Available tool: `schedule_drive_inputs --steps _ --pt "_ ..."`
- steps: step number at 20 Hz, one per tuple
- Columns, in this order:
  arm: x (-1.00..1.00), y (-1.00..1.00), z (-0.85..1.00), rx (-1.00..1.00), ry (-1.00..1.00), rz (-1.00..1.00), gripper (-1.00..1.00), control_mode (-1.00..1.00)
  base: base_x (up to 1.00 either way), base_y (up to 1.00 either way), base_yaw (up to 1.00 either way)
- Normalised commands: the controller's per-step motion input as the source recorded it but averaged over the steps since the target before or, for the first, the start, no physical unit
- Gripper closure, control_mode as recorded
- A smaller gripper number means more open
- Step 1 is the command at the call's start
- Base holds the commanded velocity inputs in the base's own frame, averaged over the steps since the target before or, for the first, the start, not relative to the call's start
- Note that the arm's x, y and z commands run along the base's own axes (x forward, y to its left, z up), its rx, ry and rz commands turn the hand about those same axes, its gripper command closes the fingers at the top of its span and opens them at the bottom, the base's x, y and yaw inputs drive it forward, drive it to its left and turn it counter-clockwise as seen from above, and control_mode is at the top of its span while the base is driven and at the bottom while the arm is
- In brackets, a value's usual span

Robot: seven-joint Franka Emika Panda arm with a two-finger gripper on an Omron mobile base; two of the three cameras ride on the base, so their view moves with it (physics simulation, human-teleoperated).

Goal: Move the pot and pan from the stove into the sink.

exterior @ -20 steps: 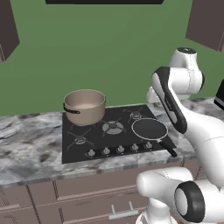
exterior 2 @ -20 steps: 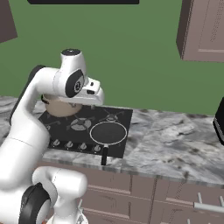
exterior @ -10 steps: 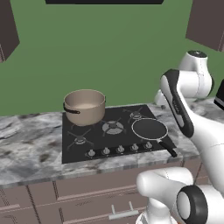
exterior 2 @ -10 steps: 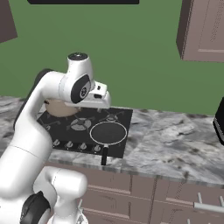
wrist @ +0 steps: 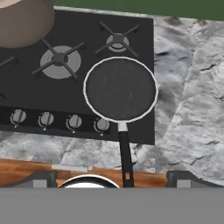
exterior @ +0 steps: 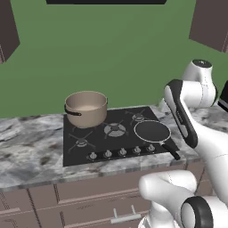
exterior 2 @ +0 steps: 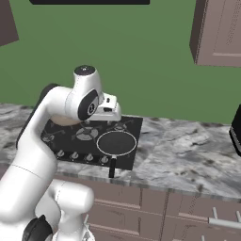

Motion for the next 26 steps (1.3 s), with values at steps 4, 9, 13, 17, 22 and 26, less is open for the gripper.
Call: schedule_drive_inputs --steps 4,9,13,17,22,26 --pt "0.0 -0.07 -0.36 -0.04 -0.07 0.07 -1.0 -1.0 0.0 0.0 0.0" --pt "0.0 -0.1 -0.37 -0.01 -0.05 0.08 -1.0 -1.0 0.0 0.0 0.0" --pt "0.0 -0.1 -0.33 -0.02 -0.03 0.07 -1.0 -1.0 0.0 0.0 0.0" --pt "0.0 -0.07 -0.4 -0.03 0.0 0.06 -1.0 -1.0 0.0 0.0 0.0" --pt "0.0 -0.04 -0.41 -0.04 0.0 0.05 -1.0 -1.0 0.0 0.0 0.0" --pt "0.03 -0.03 -0.37 -0.03 0.0 0.03 -1.0 -1.0 0.0 0.0 0.0"
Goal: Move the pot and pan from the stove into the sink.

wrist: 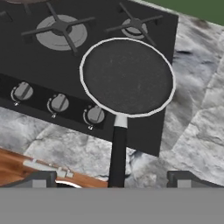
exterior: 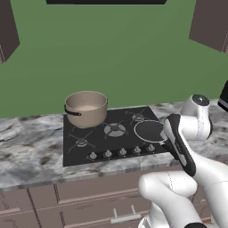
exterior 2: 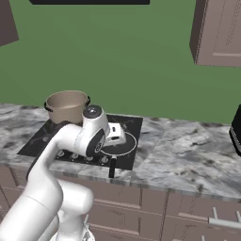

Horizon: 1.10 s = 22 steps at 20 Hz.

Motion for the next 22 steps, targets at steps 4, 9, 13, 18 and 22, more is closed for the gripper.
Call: schedule_drive_inputs --steps 4,9,13,18,22 --pt "0.02 -0.02 -0.41 -0.04 0.0 0.04 -1.0 -1.0 0.0 0.0 0.0" --pt "0.03 -0.02 -0.46 -0.04 0.0 0.03 -1.0 -1.0 0.0 0.0 0.0" --pt "0.01 -0.06 -0.47 -0.03 0.0 0.03 -1.0 -1.0 0.0 0.0 0.0" --pt "0.0 -0.08 -0.39 0.0 0.0 0.03 -1.0 -1.0 0.0 0.0 0.0" --pt "0.0 -0.01 -0.05 0.0 0.0 0.01 -1.0 -1.0 0.0 0.0 0.0"
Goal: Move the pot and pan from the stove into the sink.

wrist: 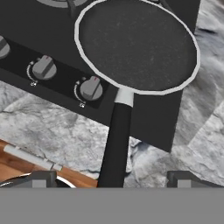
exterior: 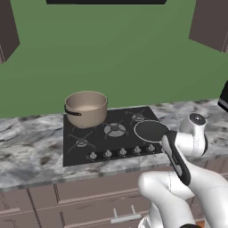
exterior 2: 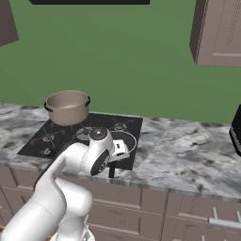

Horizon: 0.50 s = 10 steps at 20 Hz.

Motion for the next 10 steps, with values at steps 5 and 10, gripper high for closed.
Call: schedule_drive_inputs --steps 5,10 --pt "0.01 0.0 -0.15 0.0 0.0 0.0 -1.0 -1.0 0.0 0.0 0.0" --pt "0.0 0.0 -0.35 0.0 0.0 -0.02 -1.0 -1.0 0.0 0.0 0.0"
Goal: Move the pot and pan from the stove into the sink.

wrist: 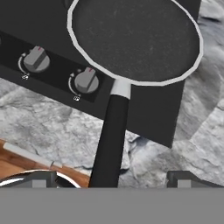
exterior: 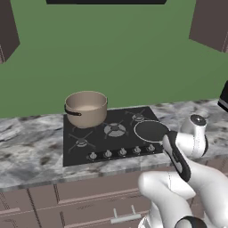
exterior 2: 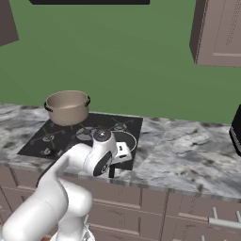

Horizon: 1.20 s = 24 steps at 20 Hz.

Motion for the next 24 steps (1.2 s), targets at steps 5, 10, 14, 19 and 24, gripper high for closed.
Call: schedule_drive_inputs --steps 5,10,14,19,24 --pt "0.0 0.02 -0.5 0.0 0.0 -0.01 -1.0 -1.0 0.0 0.0 0.0" --pt "0.04 0.13 -0.53 0.0 0.0 -0.01 -1.0 -1.0 0.0 0.0 0.0" --pt "0.01 0.49 -0.28 -0.01 0.0 -0.07 -1.0 -1.0 0.0 0.0 0.0" --pt "0.0 0.39 -0.43 -0.02 0.0 -0.06 -1.0 -1.0 0.0 0.0 0.0" --pt "0.0 0.02 -0.18 0.0 0.0 0.0 -1.0 -1.0 0.0 0.0 0.0"
